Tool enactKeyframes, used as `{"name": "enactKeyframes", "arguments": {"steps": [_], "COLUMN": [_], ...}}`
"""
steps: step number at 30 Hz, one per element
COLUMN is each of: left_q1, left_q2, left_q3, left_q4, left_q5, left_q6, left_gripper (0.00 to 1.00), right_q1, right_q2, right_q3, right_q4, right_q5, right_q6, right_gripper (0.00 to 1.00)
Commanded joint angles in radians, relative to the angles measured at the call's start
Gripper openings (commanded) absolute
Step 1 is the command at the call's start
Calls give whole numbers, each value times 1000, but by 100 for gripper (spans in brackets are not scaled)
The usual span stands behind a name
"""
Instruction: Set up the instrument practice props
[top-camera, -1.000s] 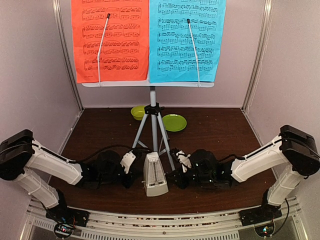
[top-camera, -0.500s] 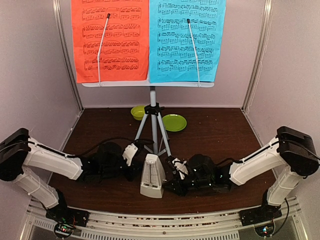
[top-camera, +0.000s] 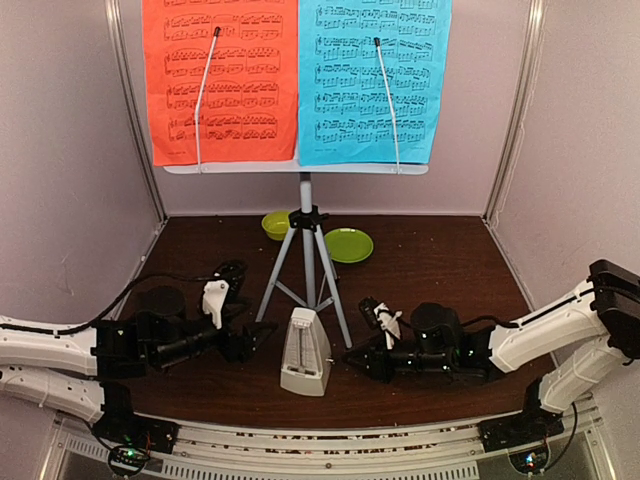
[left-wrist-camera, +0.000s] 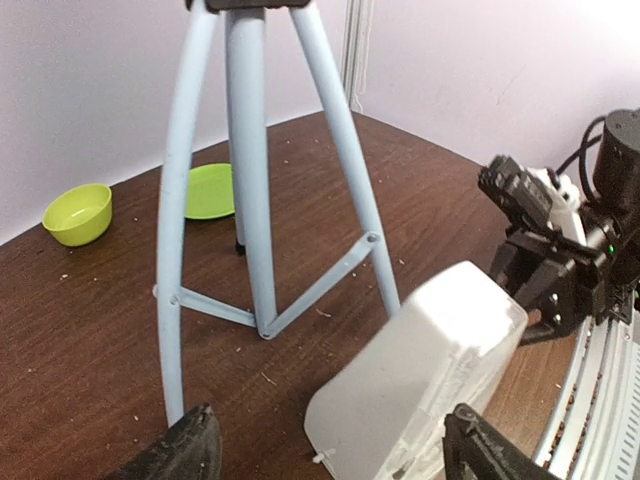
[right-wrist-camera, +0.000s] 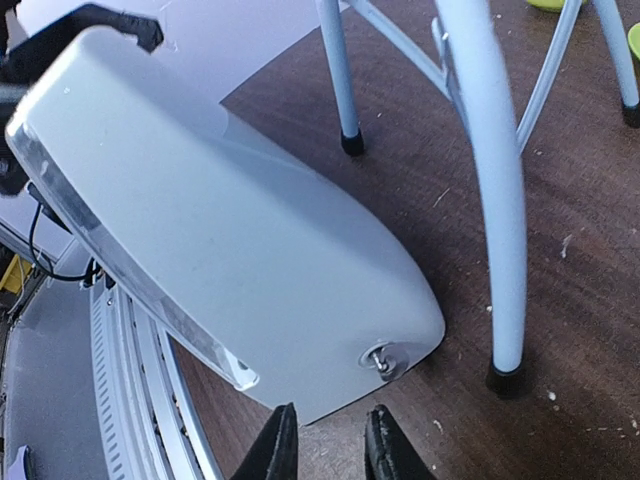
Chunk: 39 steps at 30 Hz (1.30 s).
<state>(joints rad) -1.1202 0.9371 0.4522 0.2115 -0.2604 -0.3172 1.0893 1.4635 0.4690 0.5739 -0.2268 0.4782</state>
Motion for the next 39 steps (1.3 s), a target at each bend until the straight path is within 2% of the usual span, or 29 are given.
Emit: {"name": "enactKeyframes", "arguments": {"steps": [1,6,9,21,26,29,36,39], "left_q1": [-128,-219,-258,-271,-260,-250,-173,-152], "left_q2": [37,141,204,491,585,612,599,589], "left_q3": [61,146,192,420,546,569,465,433], "left_q4": [-71,-125,-108,-272,-481,-551,-376,-325], "left_q5": [-168,-242,-287,-429,-487,-498,-328,-288], "left_q6": [-71,-234,-251,-400,-498,-562,-523,-511], "left_gripper": [85,93,98,98,97,92,89,80], "right_q1": [-18,-24,-25,-26,-27,-28,-27,-27], "right_q2": [-56,-87,-92,-131,-142,-145,-138,-130], "right_q3": [-10,-16,-20,-33,-32,-29,-29,-29], "right_q4": [-1,-16,-16,-9,-15,-15,-8,-2], "right_q5": [73,102,115,160,181,183,175,167], "right_q6": [-3,-10,-9,-5,-5,-6,-4,-7], "right_gripper": [26,29,30,33,35,36,41,42]}}
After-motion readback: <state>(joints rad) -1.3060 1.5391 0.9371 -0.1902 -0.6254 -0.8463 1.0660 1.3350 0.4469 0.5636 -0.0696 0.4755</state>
